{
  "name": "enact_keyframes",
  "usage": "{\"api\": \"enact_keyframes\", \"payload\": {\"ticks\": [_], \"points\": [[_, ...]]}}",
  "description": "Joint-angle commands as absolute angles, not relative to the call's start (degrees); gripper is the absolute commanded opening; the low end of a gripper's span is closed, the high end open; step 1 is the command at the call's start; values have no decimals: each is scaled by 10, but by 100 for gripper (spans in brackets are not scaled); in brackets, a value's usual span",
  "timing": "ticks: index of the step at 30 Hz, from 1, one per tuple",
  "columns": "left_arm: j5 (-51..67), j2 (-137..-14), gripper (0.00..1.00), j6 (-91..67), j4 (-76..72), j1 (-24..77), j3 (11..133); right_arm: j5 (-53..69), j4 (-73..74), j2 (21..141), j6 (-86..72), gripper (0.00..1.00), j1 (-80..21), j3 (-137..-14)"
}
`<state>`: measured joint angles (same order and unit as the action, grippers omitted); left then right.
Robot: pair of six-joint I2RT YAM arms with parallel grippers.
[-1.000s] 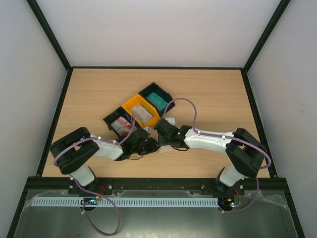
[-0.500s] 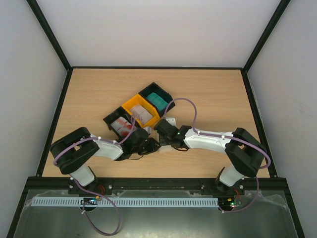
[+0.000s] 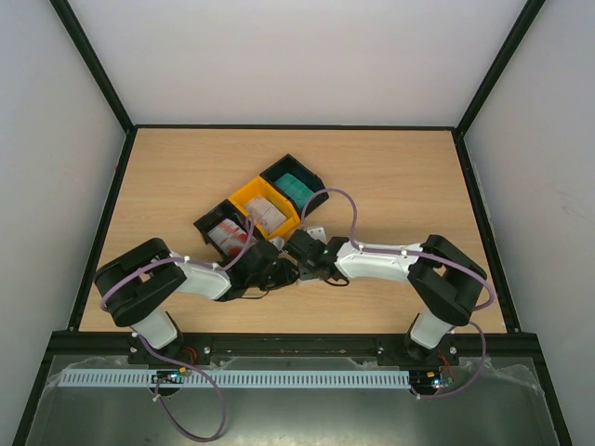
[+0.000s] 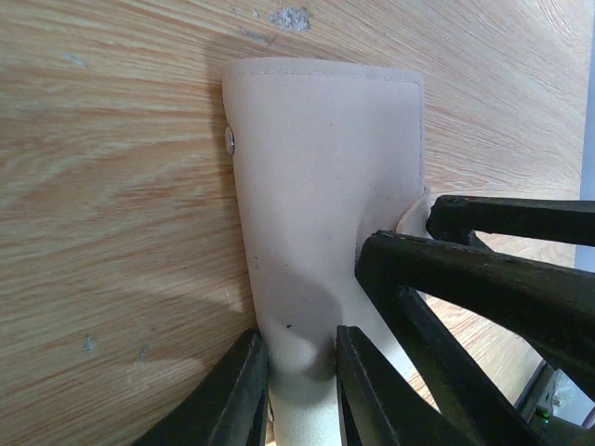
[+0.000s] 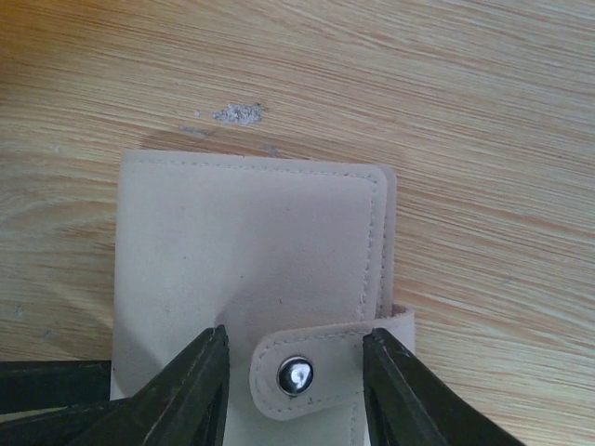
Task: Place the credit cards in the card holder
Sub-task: Close the card holder at the center of the board.
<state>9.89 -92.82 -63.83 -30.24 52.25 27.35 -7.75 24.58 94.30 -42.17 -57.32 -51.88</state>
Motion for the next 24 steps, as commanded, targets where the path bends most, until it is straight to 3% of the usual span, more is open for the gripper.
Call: {"api": "enact_keyframes", "payload": {"ticks": [1, 5, 19, 24], "points": [[88, -946, 24, -633, -272, 527, 277, -93, 275, 955, -415, 40, -581, -536], [88, -947, 24, -631, -272, 527, 279, -101, 282, 956, -417, 36, -582, -539], [88, -946, 24, -631, -270, 527, 278, -122, 292, 939, -431, 2, -581, -549], [88, -946, 24, -631, -271, 526, 278, -129, 290, 935, -434, 2, -581, -549]]}}
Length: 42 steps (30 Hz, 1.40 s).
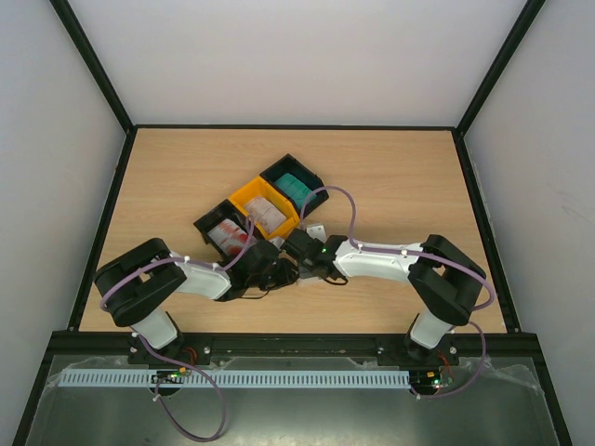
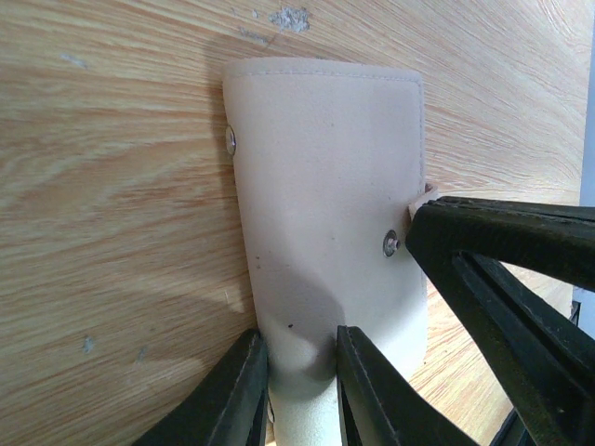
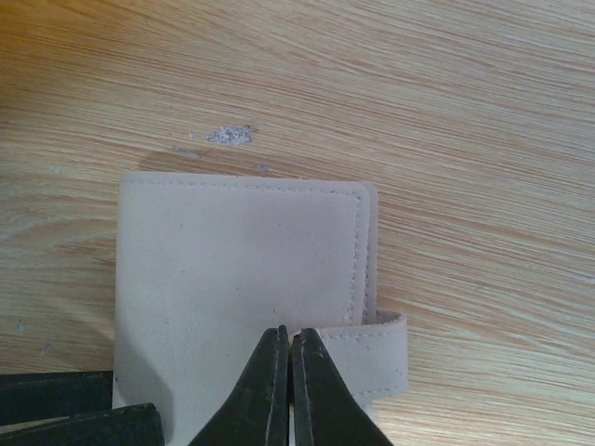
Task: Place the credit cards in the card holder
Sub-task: Close the card holder at the center of the board.
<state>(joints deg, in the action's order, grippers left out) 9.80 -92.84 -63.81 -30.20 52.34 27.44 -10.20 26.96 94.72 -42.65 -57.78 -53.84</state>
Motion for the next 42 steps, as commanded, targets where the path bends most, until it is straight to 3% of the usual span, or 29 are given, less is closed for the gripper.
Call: {"api": "enact_keyframes", "payload": {"ticks": [1, 42], "points": [[88, -946, 24, -632, -271, 527, 277, -130, 290, 935, -436, 2, -582, -549], [88, -948, 23, -633, -274, 527, 275, -80, 245, 960, -432, 2, -581, -529]]}}
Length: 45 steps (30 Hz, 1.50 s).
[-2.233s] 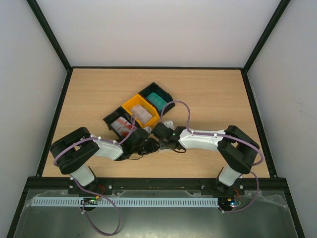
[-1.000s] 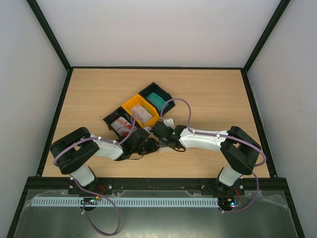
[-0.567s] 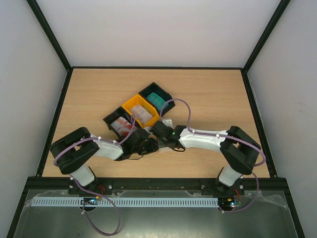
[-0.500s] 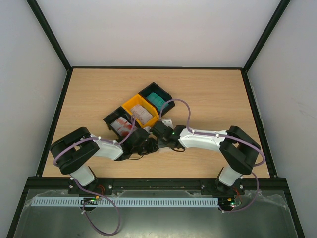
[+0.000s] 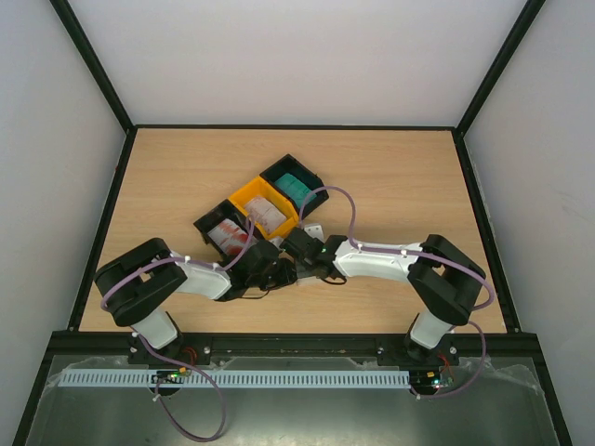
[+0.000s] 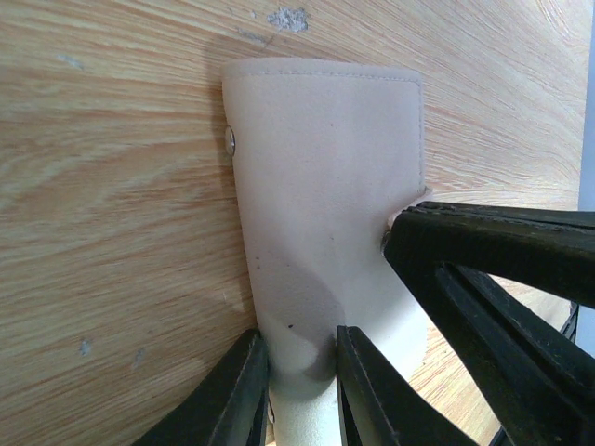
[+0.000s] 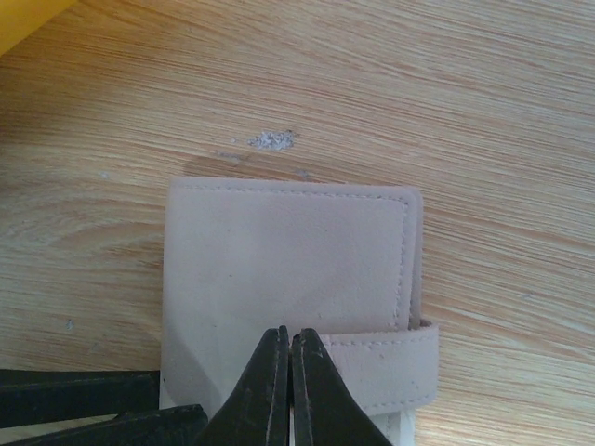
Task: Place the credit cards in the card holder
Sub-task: Close the card holder at the center of the board.
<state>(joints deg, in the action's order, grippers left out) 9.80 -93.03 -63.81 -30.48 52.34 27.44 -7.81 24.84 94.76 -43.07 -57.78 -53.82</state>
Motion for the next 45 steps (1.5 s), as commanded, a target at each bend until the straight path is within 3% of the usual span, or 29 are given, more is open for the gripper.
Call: {"api": "enact_keyframes", "payload": {"ticks": [1, 38, 45], "points": [[88, -948, 23, -633, -274, 527, 275, -78, 243, 961, -432, 2, -581, -528], [88, -944, 24, -631, -271, 527, 275, -110, 195, 893, -450, 2, -579, -506], [85, -912, 28, -639, -277, 526, 265, -148, 280, 906, -451, 29, -584, -537]]}}
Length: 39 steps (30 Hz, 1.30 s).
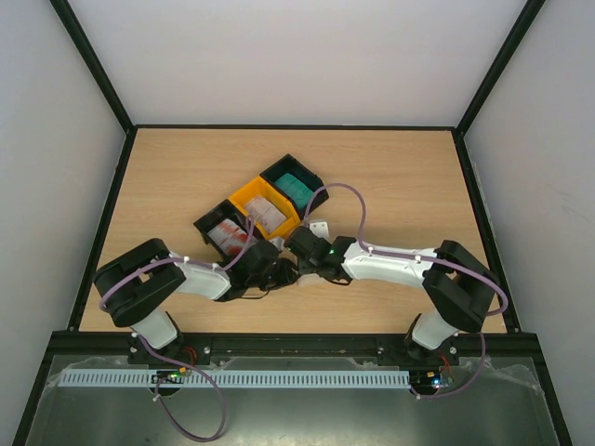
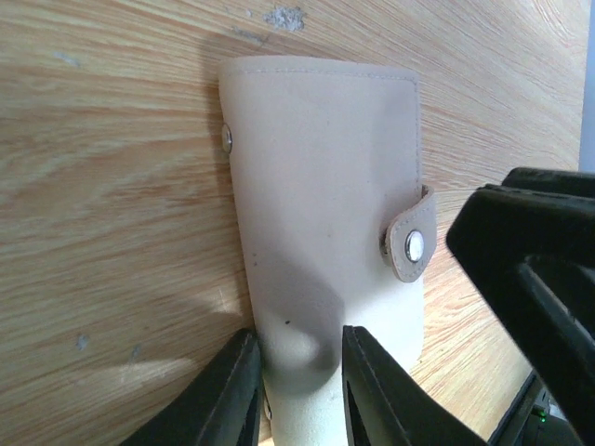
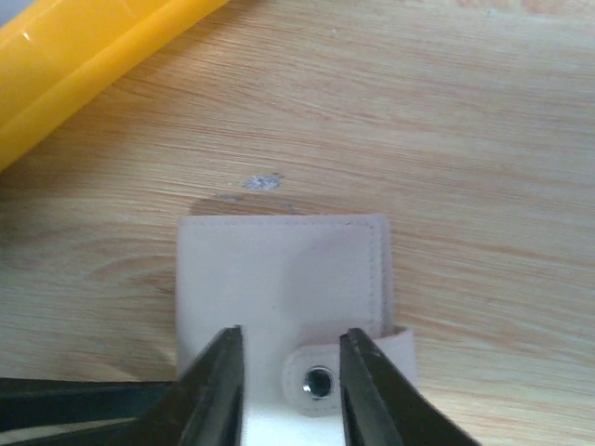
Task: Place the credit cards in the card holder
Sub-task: Close the card holder at the center of the board.
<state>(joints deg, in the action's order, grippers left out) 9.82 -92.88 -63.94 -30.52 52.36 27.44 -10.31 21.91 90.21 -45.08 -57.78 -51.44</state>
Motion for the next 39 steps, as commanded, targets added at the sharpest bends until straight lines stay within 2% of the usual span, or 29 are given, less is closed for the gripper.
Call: {"api": "enact_keyframes", "payload": {"ticks": [1, 6, 13, 20, 24, 31, 39], "points": [[83, -902, 29, -641, -275, 526, 264, -153, 292, 911, -451, 33, -587, -542], [54, -850, 34, -654, -254, 523, 247, -162, 330, 943, -438, 46, -607, -573], [19, -795, 35, -665, -227, 511, 216, -191, 379, 1011, -438, 48, -627, -615], [8, -779, 35, -676, -228, 508, 201, -234, 425, 1043, -458, 38, -629, -631], [5, -774, 34, -679, -227, 506, 197, -261, 442, 1046, -474, 29, -629, -639], [4, -775, 34, -678, -227, 505, 200, -290, 463, 1050, -484, 21, -629, -650], [4, -781, 34, -678, -228, 504, 202, -325, 490, 1063, -502, 19, -629, -654]]}}
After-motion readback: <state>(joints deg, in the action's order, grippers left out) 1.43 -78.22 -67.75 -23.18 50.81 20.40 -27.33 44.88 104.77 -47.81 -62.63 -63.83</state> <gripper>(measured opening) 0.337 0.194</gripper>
